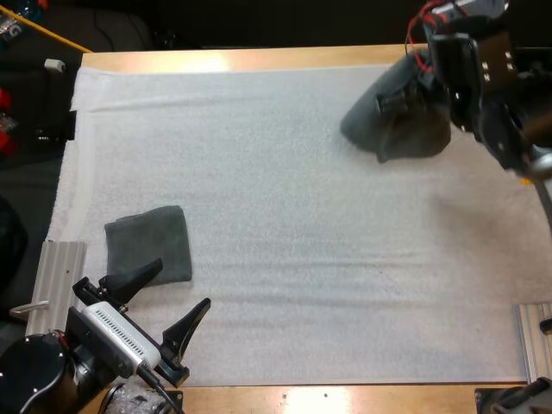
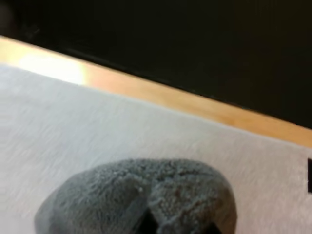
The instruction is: Pick towel from pile, fold and stack
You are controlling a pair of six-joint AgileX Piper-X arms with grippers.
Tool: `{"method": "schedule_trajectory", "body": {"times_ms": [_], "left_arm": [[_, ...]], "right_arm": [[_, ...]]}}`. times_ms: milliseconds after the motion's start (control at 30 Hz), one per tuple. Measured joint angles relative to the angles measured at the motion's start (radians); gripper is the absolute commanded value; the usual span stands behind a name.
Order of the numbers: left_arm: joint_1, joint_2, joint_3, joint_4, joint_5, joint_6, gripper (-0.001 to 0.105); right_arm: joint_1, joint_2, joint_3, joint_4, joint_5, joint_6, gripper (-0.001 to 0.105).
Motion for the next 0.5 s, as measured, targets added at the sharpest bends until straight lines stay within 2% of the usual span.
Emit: {"method": "schedule_trajectory", "body": {"times_ms": [233,400,500], "left_arm": [[0.000,0.000,0.000,0.000,0.000,0.000,0.071],[0.000,0.000,0.000,0.000,0.000,0.000,0.071],[0.000,0.000,0.000,0.000,0.000,0.000,0.071]], "right_arm": [[0.151,-0.127,0.000,0.202,0.000,0.017,0.000],[0.267,-0.198,0.000,0.349,0.000,0.088,0.000],[0.329,-0.227,0.000,0.368,-0.007,0.152,0.000]]}}
